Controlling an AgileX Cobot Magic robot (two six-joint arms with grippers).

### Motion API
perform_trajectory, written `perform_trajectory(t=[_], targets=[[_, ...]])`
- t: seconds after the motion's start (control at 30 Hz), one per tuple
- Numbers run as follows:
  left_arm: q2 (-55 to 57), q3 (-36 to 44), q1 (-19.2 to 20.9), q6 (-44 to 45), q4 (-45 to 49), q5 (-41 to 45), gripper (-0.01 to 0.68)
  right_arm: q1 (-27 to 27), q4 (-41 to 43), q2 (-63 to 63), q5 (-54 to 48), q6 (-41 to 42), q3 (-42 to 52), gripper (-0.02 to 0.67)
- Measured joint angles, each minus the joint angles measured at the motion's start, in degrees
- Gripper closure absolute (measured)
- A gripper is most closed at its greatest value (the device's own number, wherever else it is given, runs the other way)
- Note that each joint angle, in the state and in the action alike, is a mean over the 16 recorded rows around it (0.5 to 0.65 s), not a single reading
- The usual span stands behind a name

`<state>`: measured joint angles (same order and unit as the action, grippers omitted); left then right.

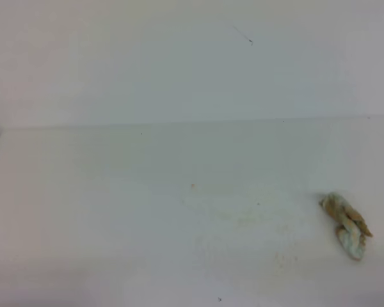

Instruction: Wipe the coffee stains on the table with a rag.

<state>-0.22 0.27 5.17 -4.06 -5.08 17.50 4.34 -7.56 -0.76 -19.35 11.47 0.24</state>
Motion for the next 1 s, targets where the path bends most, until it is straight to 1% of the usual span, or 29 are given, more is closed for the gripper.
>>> perform_trajectory(t=[0.53, 1.0], targets=[[0.18, -0.27, -0.01, 0.00, 0.00, 0.32, 0.672, 0.00, 7.08, 0.04, -0.11, -8.77, -0.12, 0.648], [0.09, -0.13, 0.00, 0.00, 0.00, 0.27, 0.672, 0.00, 7.56, 0.09, -0.11, -9.29, -0.12, 0.648]])
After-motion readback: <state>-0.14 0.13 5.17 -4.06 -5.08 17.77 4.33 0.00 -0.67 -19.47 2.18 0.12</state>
